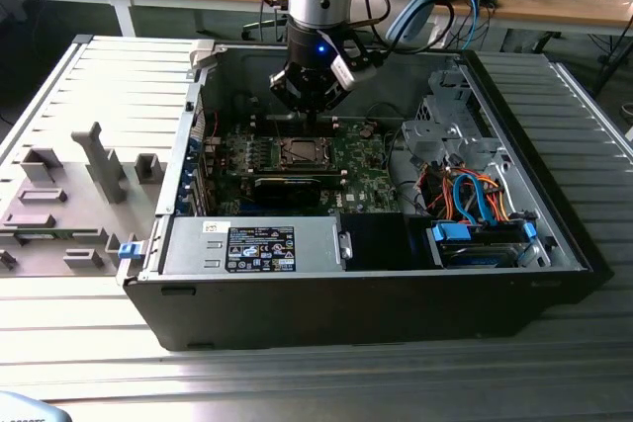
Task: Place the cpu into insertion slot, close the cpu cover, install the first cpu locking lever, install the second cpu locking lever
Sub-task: 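Install the first cpu locking lever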
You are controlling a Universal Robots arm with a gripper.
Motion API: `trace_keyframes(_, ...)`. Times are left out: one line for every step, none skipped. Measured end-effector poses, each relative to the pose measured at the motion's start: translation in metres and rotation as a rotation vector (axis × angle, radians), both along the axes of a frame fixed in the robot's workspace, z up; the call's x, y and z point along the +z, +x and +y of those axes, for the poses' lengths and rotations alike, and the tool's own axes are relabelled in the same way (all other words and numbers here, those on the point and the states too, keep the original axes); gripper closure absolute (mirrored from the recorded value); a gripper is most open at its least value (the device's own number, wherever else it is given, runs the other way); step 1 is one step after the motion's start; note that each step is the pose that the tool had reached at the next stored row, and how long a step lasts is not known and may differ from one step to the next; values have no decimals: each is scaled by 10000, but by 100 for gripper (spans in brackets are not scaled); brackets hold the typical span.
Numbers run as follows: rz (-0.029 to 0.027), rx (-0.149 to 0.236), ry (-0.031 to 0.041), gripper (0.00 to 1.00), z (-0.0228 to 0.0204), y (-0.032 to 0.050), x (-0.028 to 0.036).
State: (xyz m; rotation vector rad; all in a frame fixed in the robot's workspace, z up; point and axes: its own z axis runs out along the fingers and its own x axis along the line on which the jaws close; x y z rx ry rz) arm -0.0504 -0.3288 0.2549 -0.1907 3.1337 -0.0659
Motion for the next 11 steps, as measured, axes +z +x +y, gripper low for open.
trace_keyframes(0, 17, 1, 89, 0, 0, 0)
trace_keyframes(0, 33, 0, 89, 0, 0, 0)
trace_keyframes(0, 44, 0, 89, 0, 0, 0)
trace_keyframes(0, 55, 0, 89, 0, 0, 0)
trace_keyframes(0, 67, 0, 89, 0, 0, 0)
trace_keyframes(0, 86, 0, 89, 0, 0, 0)
trace_keyframes(0, 105, 1, 89, 0, 0, 0)
trace_keyframes(0, 116, 1, 89, 0, 0, 0)
trace_keyframes(0, 127, 0, 89, 0, 0, 0)
trace_keyframes(0, 143, 0, 89, 0, 0, 0)
trace_keyframes(0, 155, 1, 89, 0, 0, 0)
